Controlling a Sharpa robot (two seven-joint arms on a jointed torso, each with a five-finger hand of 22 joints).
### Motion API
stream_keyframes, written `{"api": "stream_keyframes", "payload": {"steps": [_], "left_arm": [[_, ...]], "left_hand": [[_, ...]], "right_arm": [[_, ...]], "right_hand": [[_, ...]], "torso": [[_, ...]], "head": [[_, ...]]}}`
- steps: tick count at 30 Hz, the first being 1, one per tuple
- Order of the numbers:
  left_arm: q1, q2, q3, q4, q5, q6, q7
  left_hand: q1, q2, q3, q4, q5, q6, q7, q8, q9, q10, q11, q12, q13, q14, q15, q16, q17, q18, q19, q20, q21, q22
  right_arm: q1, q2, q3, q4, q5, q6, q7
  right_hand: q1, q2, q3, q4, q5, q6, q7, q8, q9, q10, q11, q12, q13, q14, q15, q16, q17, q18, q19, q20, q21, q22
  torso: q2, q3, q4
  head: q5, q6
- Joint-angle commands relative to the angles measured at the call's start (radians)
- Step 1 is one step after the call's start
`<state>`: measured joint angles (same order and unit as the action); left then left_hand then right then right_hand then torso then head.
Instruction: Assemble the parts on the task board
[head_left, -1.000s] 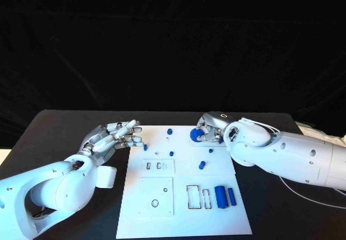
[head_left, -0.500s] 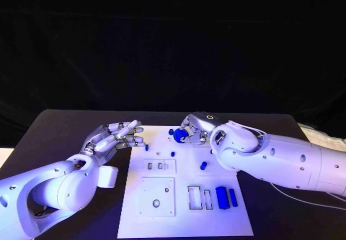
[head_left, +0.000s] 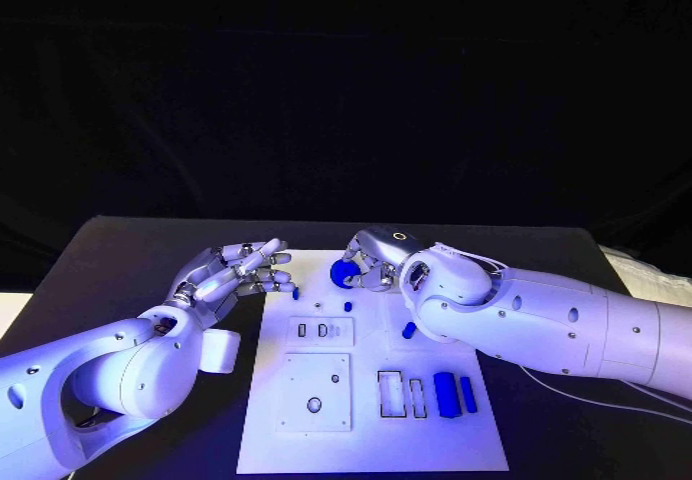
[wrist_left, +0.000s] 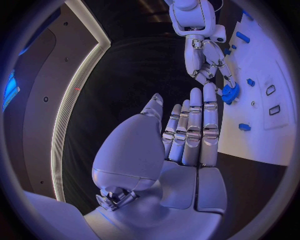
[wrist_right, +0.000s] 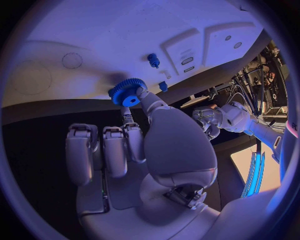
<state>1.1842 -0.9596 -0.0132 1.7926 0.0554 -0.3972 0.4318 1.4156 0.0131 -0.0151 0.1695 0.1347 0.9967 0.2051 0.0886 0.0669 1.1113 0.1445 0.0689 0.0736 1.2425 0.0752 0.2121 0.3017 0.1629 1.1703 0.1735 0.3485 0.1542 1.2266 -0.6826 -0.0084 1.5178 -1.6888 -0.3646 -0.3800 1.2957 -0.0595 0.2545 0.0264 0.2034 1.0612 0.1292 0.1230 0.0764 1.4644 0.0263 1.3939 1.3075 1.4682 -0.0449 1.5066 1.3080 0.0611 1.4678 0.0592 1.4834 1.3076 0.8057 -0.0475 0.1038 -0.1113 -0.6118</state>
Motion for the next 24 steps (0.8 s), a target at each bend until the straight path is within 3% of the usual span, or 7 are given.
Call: {"api": "stream_keyframes", "payload": {"steps": [1,9,13,17,24], "left_arm": [[0.001,0.002,0.001,0.001,0.002,0.021,0.004],[0.001,0.005,0.001,-0.001,0.002,0.022,0.003],[0.001,0.005,0.001,-0.001,0.002,0.022,0.003],[0.001,0.005,0.001,-0.002,0.002,0.022,0.002],[0.001,0.004,0.001,-0.001,0.002,0.021,0.001]], "left_hand": [[0.002,0.010,-0.001,-0.006,-0.003,-0.001,0.002,-0.006,0.000,-0.007,0.000,-0.004,-0.001,-0.006,0.001,0.000,0.001,0.016,-0.005,0.001,0.003,0.001],[0.002,0.010,-0.001,-0.006,-0.003,-0.001,0.002,-0.006,0.000,-0.007,0.000,-0.004,-0.001,-0.006,0.001,0.000,0.001,0.016,-0.005,0.001,0.003,0.001],[0.002,0.010,-0.001,-0.006,-0.003,-0.001,0.002,-0.006,0.000,-0.007,0.000,-0.004,-0.001,-0.006,0.001,0.000,0.001,0.016,-0.005,0.001,0.003,0.001],[0.002,0.010,-0.001,-0.006,-0.003,-0.001,0.002,-0.006,0.000,-0.007,0.000,-0.004,-0.001,-0.006,0.001,0.000,0.001,0.016,-0.005,0.001,0.003,0.001],[0.003,0.011,-0.001,-0.008,-0.003,-0.001,0.001,-0.006,0.000,-0.007,-0.001,-0.004,-0.001,-0.006,0.001,0.001,0.005,0.016,-0.006,0.001,0.005,0.002]], "right_arm": [[-0.002,0.012,-0.001,-0.013,-0.006,0.026,-0.003],[-0.007,0.036,-0.002,-0.045,-0.003,0.037,-0.004],[-0.007,0.040,-0.002,-0.053,0.008,0.035,0.002],[-0.007,0.043,-0.002,-0.056,0.020,0.039,0.011],[-0.007,0.044,-0.003,-0.056,0.033,0.047,0.023]], "right_hand": [[-0.012,-0.001,0.007,0.001,0.002,0.028,-0.018,-0.006,0.011,0.005,-0.001,-0.005,0.105,0.074,-0.003,0.000,0.106,-0.021,0.023,-0.003,0.005,0.064],[-0.026,-0.013,0.015,0.003,-0.010,0.002,-0.007,-0.027,0.002,-0.009,0.007,-0.030,0.088,0.074,0.003,-0.001,0.103,-0.021,0.023,0.002,0.006,0.066],[-0.035,-0.028,0.015,0.003,-0.022,-0.071,0.014,-0.062,-0.013,-0.020,0.026,-0.050,0.074,0.074,0.018,0.001,0.107,-0.022,0.023,0.013,0.006,0.068],[-0.054,-0.048,-0.012,0.012,-0.033,-0.145,0.030,-0.064,-0.014,-0.035,0.042,-0.077,0.056,0.075,0.033,0.002,0.111,-0.022,0.023,0.028,0.007,0.070],[-0.069,-0.055,-0.043,0.032,-0.031,-0.161,0.035,-0.060,-0.010,-0.043,0.047,-0.090,0.048,0.075,0.039,0.004,0.113,-0.022,0.022,0.036,0.007,0.071]], "torso": [[0.000,0.0006,-0.0017],[0.000,0.0007,-0.0009],[0.000,0.0005,-0.0023],[0.001,0.0008,-0.0023],[0.000,0.0009,-0.0014]], "head": [[0.002,-0.001],[0.005,-0.004],[0.005,-0.005],[0.005,-0.005],[0.003,-0.005]]}}
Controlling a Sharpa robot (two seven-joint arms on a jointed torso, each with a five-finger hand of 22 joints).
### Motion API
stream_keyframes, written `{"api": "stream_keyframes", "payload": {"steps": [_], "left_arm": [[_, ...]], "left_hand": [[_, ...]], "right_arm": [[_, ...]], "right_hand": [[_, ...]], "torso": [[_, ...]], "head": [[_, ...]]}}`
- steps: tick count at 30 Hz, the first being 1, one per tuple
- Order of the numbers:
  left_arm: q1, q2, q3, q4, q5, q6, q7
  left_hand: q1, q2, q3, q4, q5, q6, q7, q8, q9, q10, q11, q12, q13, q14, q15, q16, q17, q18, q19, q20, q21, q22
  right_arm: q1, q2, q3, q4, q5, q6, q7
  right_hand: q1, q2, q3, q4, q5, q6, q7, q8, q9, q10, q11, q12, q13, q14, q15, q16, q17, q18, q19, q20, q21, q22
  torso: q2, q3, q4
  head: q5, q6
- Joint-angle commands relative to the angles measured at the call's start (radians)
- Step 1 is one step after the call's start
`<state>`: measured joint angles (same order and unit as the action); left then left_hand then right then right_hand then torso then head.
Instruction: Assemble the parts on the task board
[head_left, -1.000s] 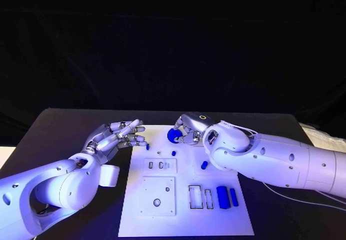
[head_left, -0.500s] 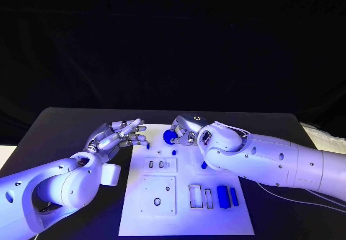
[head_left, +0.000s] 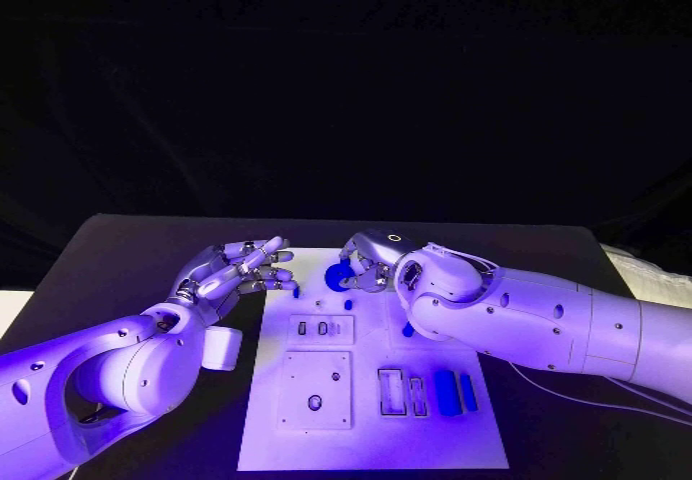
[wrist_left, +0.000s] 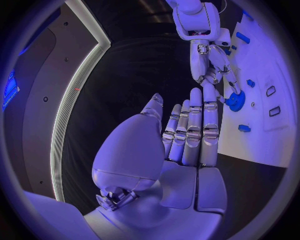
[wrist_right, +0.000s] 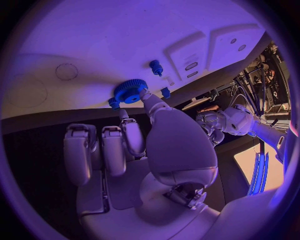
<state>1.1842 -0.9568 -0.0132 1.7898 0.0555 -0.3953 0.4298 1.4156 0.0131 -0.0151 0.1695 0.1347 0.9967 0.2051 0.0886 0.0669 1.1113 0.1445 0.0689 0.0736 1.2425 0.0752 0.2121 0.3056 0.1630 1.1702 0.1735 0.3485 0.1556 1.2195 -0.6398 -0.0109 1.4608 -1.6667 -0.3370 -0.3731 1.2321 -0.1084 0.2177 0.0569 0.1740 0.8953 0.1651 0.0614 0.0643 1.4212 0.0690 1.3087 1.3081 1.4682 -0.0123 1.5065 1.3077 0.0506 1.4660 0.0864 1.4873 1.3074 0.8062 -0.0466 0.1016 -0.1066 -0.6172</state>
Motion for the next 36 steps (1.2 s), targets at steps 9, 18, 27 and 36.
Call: {"api": "stream_keyframes", "payload": {"steps": [9,18,27,36], "left_arm": [[0.001,-0.002,0.001,0.002,0.002,0.018,0.003],[0.001,-0.009,0.001,0.003,0.002,0.019,0.004],[0.001,-0.011,0.001,0.003,0.002,0.025,0.004],[0.001,-0.008,0.000,-0.007,0.002,0.029,0.004]], "left_hand": [[0.003,0.011,-0.001,-0.008,-0.003,-0.001,0.001,-0.006,0.000,-0.008,-0.001,-0.004,-0.001,-0.007,0.001,0.001,0.001,0.016,-0.006,0.001,0.005,0.001],[0.003,0.011,-0.001,-0.008,-0.003,-0.001,0.001,-0.006,0.000,-0.008,-0.001,-0.004,-0.001,-0.007,0.001,0.001,0.001,0.016,-0.006,0.001,0.005,0.001],[0.003,0.011,-0.001,-0.009,-0.003,-0.001,0.001,-0.007,0.000,-0.008,-0.001,-0.004,-0.001,-0.007,0.001,0.001,0.003,0.016,-0.007,0.001,0.005,0.001],[0.003,0.011,-0.001,-0.009,-0.003,-0.001,0.001,-0.007,0.000,-0.008,-0.001,-0.004,-0.001,-0.007,0.001,0.001,0.003,0.016,-0.007,0.001,0.005,0.001]], "right_arm": [[0.000,-0.039,0.000,0.035,0.038,-0.035,0.028],[0.014,-0.207,0.002,0.149,0.167,-0.076,0.093],[0.019,-0.354,0.001,0.140,0.315,-0.052,0.326],[0.001,-0.426,0.000,0.083,0.363,-0.006,0.437]], "right_hand": [[-0.015,0.013,-0.025,0.028,0.036,0.035,-0.007,0.010,0.007,0.011,0.000,0.011,0.063,0.074,0.004,0.004,0.113,-0.011,0.024,0.009,0.004,0.072],[0.004,0.019,-0.027,0.023,0.058,0.050,-0.011,0.010,0.007,0.017,-0.004,0.022,0.072,0.075,0.001,0.005,0.115,-0.012,0.027,0.006,0.007,0.078],[0.059,0.011,-0.023,-0.016,0.052,0.050,-0.009,0.004,0.004,0.016,-0.003,0.022,0.076,0.077,0.001,0.011,0.131,-0.015,0.031,0.005,0.012,0.091],[0.067,-0.001,-0.034,-0.026,0.051,0.045,-0.008,0.002,0.003,0.014,-0.002,0.019,0.076,0.078,0.002,0.014,0.138,-0.015,0.032,0.006,0.013,0.094]], "torso": [[0.000,0.0012,-0.0015],[-0.001,0.0025,-0.0058],[0.003,0.0121,-0.0182],[0.006,0.0223,-0.0264]], "head": [[-0.002,0.000],[-0.009,0.007],[-0.014,0.018],[-0.017,0.033]]}}
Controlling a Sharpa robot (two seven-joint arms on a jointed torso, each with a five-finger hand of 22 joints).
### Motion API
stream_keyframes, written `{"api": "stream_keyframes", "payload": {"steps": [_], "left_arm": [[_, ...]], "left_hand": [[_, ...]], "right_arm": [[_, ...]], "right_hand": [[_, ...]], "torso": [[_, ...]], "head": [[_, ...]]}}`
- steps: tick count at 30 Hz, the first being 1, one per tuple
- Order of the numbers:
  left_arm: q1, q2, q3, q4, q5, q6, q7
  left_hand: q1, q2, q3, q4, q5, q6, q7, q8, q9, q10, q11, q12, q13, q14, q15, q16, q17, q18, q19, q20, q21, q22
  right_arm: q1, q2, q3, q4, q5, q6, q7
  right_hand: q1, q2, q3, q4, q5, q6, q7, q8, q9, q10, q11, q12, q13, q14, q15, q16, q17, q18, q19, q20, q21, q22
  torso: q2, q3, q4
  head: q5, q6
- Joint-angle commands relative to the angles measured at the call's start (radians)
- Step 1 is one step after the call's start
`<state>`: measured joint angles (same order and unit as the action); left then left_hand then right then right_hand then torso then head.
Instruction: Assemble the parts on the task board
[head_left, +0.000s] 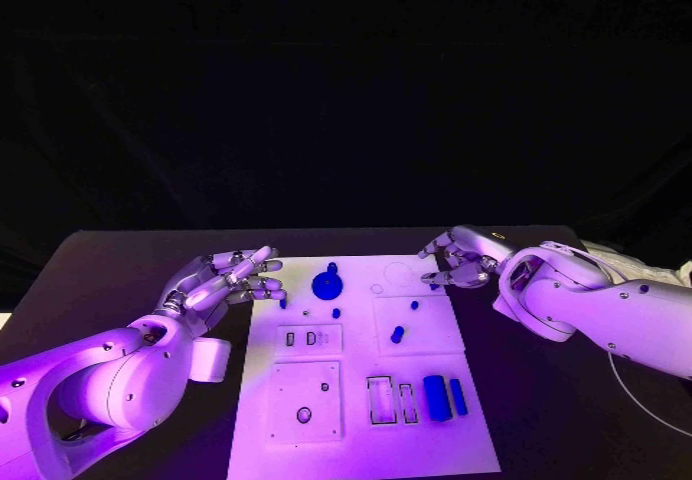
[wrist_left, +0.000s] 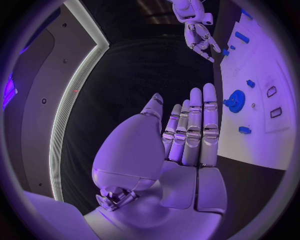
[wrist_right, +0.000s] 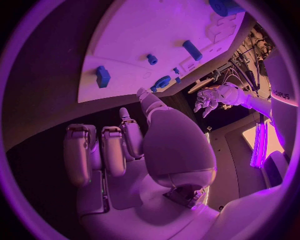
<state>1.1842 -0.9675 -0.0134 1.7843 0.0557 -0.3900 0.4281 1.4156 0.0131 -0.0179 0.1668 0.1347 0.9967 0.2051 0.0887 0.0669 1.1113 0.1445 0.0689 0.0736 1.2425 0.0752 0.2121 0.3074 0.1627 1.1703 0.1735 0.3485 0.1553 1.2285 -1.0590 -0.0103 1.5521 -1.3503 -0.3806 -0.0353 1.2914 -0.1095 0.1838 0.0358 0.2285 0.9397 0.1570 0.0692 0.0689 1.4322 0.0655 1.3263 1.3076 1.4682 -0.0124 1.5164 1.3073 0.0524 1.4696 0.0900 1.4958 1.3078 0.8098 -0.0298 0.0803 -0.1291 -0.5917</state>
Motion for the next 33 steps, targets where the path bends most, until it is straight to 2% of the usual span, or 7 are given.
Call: {"api": "stream_keyframes", "payload": {"steps": [1,4,9,15,20,26,33], "left_arm": [[0.001,0.003,0.001,-0.003,0.002,0.024,0.006],[0.001,0.005,0.001,-0.007,0.002,0.024,0.006],[0.001,0.006,0.000,-0.011,0.002,0.024,0.006],[0.000,0.007,0.000,-0.015,0.002,0.024,0.005],[0.000,0.008,0.000,-0.015,0.002,0.024,0.005],[0.000,0.008,0.000,-0.017,0.002,0.025,0.004],[0.000,0.008,0.000,-0.019,0.002,0.024,0.004]], "left_hand": [[0.003,0.011,0.002,-0.006,-0.003,-0.001,0.001,-0.007,0.000,-0.008,-0.001,-0.004,-0.001,-0.007,0.001,0.001,0.001,0.016,-0.007,0.001,0.005,0.002],[0.003,0.011,0.002,-0.006,-0.003,-0.001,0.001,-0.007,0.000,-0.008,-0.001,-0.004,-0.001,-0.007,0.001,0.001,0.001,0.016,-0.007,0.001,0.005,0.002],[0.003,0.011,0.002,-0.006,-0.003,-0.001,0.001,-0.007,0.000,-0.008,-0.001,-0.004,-0.001,-0.007,0.001,0.001,0.001,0.016,-0.007,0.001,0.005,0.002],[0.003,0.011,0.001,-0.006,-0.003,0.000,0.001,-0.007,0.000,-0.007,-0.001,-0.003,0.000,-0.007,0.001,0.000,0.003,0.016,-0.008,0.001,0.006,0.002],[0.003,0.011,0.001,-0.006,-0.003,0.000,0.001,-0.007,0.000,-0.007,-0.001,-0.003,0.000,-0.007,0.001,0.000,0.003,0.016,-0.008,0.001,0.006,0.002],[0.003,0.011,0.001,-0.006,-0.003,0.000,0.001,-0.007,0.000,-0.007,-0.001,-0.003,0.000,-0.007,0.001,0.000,0.003,0.016,-0.008,0.001,0.006,0.002],[0.003,0.011,0.001,-0.006,-0.003,0.000,0.001,-0.007,0.000,-0.007,-0.001,-0.003,0.000,-0.007,0.001,0.000,0.003,0.016,-0.008,0.001,0.006,0.002]], "right_arm": [[-0.011,-0.009,-0.001,-0.012,0.048,0.039,0.104],[-0.022,-0.011,-0.002,-0.023,0.050,0.037,0.110],[-0.032,-0.007,-0.002,-0.043,0.051,0.035,0.113],[-0.036,0.000,-0.002,-0.068,0.052,0.037,0.114],[-0.037,0.011,-0.002,-0.090,0.052,0.036,0.109],[-0.038,0.024,-0.002,-0.119,0.052,0.048,0.106],[-0.041,0.029,-0.002,-0.129,0.052,0.067,0.109]], "right_hand": [[0.008,-0.002,-0.002,-0.005,-0.003,0.000,0.000,-0.006,-0.002,0.003,0.001,0.001,0.076,0.078,0.002,0.004,0.139,-0.017,0.028,0.003,0.005,0.093],[0.008,-0.002,-0.002,-0.005,-0.003,0.000,0.000,-0.006,-0.002,0.003,0.001,0.001,0.076,0.078,0.002,0.004,0.139,-0.017,0.028,0.003,0.005,0.093],[0.008,-0.002,-0.002,-0.006,-0.003,0.000,0.000,-0.006,-0.002,0.003,0.001,0.001,0.076,0.078,0.002,0.004,0.139,-0.017,0.028,0.003,0.005,0.094],[0.008,-0.002,-0.002,-0.006,-0.003,0.000,0.000,-0.006,-0.002,0.003,0.001,0.001,0.076,0.078,0.002,0.004,0.139,-0.017,0.028,0.003,0.005,0.094],[0.011,0.000,-0.002,-0.007,-0.002,-0.001,0.000,-0.005,-0.002,0.003,0.001,0.002,0.077,0.079,0.002,0.005,0.141,-0.017,0.028,0.003,0.005,0.094],[0.027,0.016,0.003,-0.015,-0.002,0.009,-0.001,-0.001,0.000,0.005,0.001,0.005,0.081,0.079,0.002,0.005,0.142,-0.017,0.028,0.003,0.005,0.094],[0.035,0.023,0.006,-0.022,-0.004,0.021,-0.002,0.003,0.002,0.010,-0.001,0.012,0.086,0.079,0.001,0.006,0.142,-0.017,0.028,0.003,0.006,0.095]], "torso": [[0.003,0.0045,-0.0036],[0.002,0.0051,-0.0036],[0.001,0.0026,0.0006],[0.001,0.0002,0.0006],[0.000,0.0004,-0.0002],[0.000,-0.0002,0.0018],[0.000,0.0001,0.0000]], "head": [[0.004,0.007],[-0.001,0.005],[-0.008,0.002],[-0.006,-0.001],[-0.007,-0.002],[-0.007,-0.007],[-0.004,-0.010]]}}
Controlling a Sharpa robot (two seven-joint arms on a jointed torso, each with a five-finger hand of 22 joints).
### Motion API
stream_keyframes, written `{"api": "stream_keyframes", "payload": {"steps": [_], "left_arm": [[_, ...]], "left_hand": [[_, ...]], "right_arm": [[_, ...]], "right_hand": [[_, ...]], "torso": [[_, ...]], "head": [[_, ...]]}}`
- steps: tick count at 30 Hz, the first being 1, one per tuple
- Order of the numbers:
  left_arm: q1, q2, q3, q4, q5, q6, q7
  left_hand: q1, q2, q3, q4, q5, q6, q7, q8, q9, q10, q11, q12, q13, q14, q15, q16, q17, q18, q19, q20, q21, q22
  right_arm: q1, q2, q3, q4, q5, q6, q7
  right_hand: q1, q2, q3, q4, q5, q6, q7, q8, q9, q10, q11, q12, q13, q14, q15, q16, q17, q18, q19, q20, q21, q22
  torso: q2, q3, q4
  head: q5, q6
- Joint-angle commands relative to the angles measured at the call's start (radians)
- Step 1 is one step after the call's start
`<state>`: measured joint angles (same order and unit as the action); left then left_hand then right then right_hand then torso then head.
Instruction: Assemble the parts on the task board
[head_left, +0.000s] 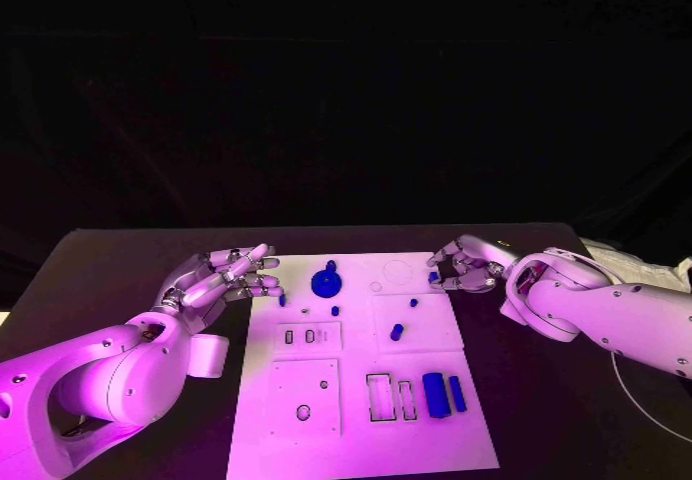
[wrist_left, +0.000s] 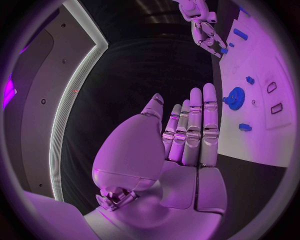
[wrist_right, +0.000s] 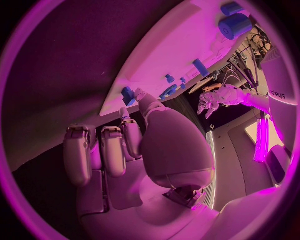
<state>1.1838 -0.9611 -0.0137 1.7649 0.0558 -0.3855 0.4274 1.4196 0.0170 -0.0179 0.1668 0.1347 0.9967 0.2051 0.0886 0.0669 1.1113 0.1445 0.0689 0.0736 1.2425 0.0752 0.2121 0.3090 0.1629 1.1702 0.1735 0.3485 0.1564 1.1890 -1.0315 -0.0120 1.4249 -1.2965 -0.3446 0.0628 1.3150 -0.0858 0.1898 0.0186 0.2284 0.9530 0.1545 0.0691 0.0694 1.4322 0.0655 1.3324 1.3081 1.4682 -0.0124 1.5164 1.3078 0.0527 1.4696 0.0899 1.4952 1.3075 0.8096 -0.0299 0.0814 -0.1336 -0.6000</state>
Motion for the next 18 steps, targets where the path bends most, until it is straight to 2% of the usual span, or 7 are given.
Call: {"api": "stream_keyframes", "payload": {"steps": [1,13,18], "left_arm": [[0.001,0.001,0.001,0.001,0.002,0.020,0.005],[0.001,0.000,0.001,0.000,0.002,0.019,0.005],[0.001,0.000,0.001,0.000,0.002,0.019,0.004]], "left_hand": [[-0.001,0.007,0.001,-0.006,-0.003,0.000,0.001,-0.007,0.000,-0.007,-0.001,-0.003,0.000,-0.007,0.001,0.000,0.001,0.016,-0.008,0.001,0.006,0.001],[-0.001,0.007,0.001,-0.006,-0.003,0.000,0.001,-0.007,0.000,-0.007,-0.001,-0.003,0.000,-0.007,0.001,0.000,0.001,0.016,-0.008,0.001,0.006,0.001],[-0.001,0.007,0.001,-0.006,-0.003,0.000,0.001,-0.007,0.000,-0.007,-0.001,-0.003,0.000,-0.007,0.001,0.000,0.001,0.016,-0.008,0.001,0.006,0.001]], "right_arm": [[-0.002,0.002,0.000,-0.002,-0.001,0.033,0.011],[-0.005,0.000,0.000,0.002,-0.002,0.042,0.015],[-0.005,0.001,0.000,-0.001,-0.002,0.041,0.014]], "right_hand": [[0.013,0.000,0.000,-0.006,-0.004,0.010,0.000,0.004,0.002,0.010,-0.001,0.006,0.087,0.079,0.001,0.005,0.142,-0.017,0.028,0.003,0.006,0.095],[0.014,0.002,0.000,-0.009,-0.007,0.020,-0.001,0.007,0.003,0.014,-0.002,0.012,0.092,0.079,0.000,0.006,0.143,-0.018,0.028,0.002,0.006,0.096],[0.015,0.009,0.002,-0.010,-0.008,0.034,-0.003,0.010,0.004,0.018,-0.004,0.019,0.097,0.079,-0.001,0.007,0.146,-0.018,0.028,0.001,0.007,0.097]], "torso": [[0.000,0.0001,-0.0013],[0.000,0.0000,-0.0009],[-0.001,-0.0005,-0.0005]], "head": [[0.001,-0.002],[0.000,-0.003],[-0.001,-0.003]]}}
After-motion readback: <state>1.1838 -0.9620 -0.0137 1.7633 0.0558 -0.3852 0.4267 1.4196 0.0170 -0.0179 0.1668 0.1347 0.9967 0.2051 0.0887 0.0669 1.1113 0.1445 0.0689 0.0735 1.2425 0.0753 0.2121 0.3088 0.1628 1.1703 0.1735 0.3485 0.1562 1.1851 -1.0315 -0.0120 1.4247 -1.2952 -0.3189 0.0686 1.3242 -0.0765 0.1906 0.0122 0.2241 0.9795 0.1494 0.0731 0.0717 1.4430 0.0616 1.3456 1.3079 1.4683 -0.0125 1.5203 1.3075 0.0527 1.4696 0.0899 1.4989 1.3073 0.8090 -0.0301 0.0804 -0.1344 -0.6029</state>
